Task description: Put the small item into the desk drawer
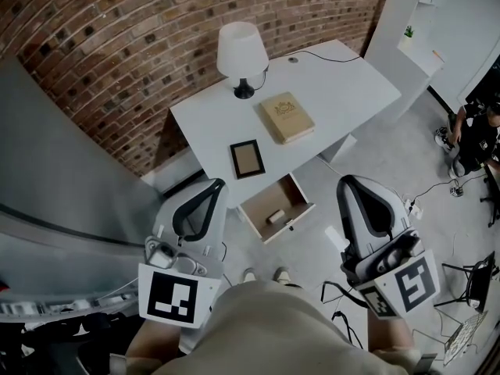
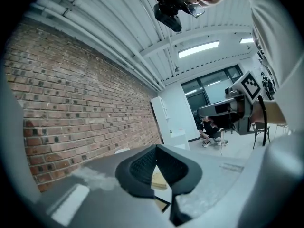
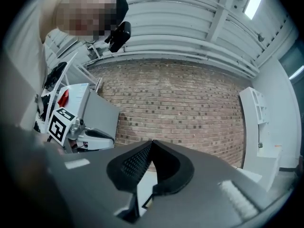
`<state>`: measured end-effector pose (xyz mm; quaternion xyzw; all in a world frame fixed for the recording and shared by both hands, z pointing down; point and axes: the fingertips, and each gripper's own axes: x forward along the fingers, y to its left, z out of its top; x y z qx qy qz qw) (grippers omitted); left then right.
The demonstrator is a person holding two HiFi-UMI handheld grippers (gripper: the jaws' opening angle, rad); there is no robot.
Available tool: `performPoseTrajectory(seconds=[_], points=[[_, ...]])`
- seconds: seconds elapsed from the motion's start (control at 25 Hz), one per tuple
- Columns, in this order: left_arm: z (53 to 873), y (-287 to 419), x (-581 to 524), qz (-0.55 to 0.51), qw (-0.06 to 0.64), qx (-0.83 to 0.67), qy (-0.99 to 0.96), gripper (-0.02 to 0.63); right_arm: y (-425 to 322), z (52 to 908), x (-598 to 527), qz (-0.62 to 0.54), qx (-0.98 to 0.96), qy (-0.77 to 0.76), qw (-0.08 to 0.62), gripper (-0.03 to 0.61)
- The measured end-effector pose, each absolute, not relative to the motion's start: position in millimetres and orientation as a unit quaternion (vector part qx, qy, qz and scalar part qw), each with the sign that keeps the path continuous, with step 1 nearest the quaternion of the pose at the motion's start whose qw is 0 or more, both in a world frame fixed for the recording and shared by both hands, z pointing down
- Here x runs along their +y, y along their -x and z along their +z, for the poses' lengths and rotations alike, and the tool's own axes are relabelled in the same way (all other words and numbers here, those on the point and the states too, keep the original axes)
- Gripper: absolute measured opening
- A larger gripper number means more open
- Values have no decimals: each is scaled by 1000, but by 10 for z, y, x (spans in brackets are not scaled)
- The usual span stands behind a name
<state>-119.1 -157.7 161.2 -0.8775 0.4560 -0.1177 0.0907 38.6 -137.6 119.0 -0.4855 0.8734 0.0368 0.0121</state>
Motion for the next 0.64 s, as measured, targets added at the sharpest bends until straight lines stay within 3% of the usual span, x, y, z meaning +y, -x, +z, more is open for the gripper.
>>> performPoseTrajectory(seconds=[0.64], points=[[1743, 1215, -1614, -117, 61, 476, 869, 3, -579, 1369, -1538, 22, 868, 497, -6, 3]])
